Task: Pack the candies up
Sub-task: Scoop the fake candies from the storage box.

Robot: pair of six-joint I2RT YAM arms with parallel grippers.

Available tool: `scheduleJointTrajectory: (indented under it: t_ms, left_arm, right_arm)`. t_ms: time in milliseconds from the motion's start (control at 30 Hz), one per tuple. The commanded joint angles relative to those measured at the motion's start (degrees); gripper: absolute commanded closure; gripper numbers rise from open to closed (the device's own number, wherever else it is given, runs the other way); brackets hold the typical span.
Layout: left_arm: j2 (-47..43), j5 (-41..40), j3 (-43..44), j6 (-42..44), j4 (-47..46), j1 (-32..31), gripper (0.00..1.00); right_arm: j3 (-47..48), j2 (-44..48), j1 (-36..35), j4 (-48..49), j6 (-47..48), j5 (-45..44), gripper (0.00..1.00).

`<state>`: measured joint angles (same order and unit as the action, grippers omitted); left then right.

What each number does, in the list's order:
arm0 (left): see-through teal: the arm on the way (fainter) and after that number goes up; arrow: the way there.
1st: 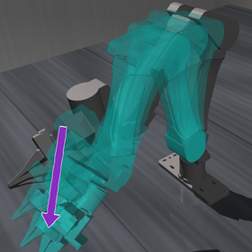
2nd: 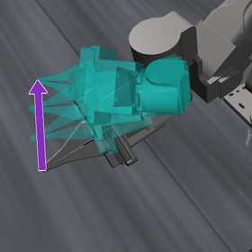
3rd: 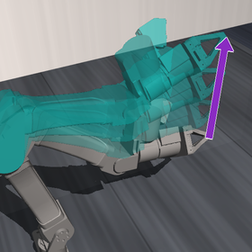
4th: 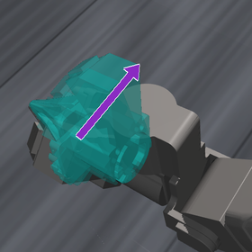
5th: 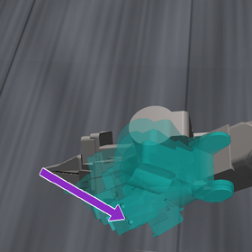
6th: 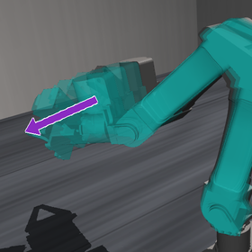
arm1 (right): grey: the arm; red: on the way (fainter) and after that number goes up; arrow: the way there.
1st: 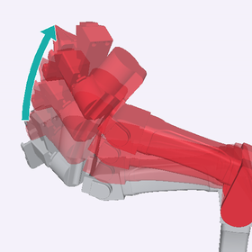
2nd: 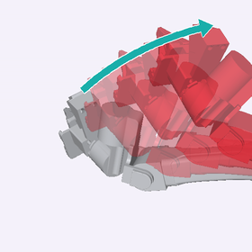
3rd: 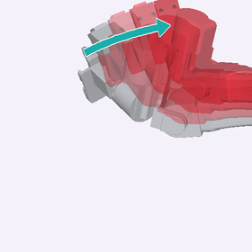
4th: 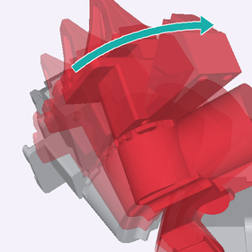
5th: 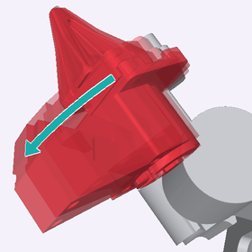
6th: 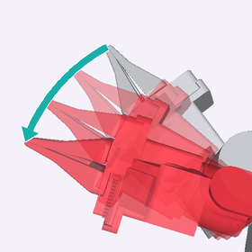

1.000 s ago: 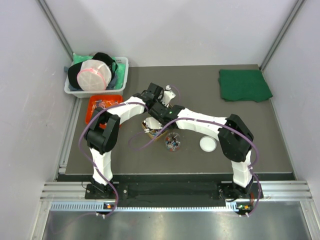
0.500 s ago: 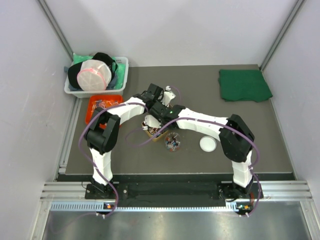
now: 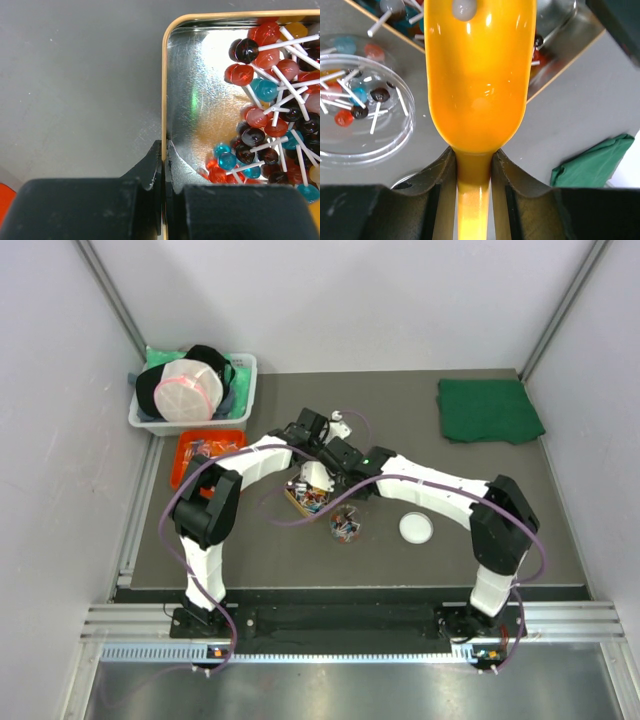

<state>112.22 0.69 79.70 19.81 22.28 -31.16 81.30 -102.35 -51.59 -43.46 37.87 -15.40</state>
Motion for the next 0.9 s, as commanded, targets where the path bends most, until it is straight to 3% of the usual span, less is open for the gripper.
scheduleJointTrajectory:
  t_ms: [0, 867]
  left_arm:
    - [-0.26, -0.16, 1.86, -1.09, -2.51, 0.39, 1.0]
    - [6.51, 3.71, 9.24, -3.64, -0.31, 4.09, 1.0]
  right_arm:
    - [-1.66, 5.84, 1.67, 4.35, -1.83, 2.39, 1.0]
    - [-9.66, 16.2, 4.75, 1.2, 1.59, 7.92, 1.0]
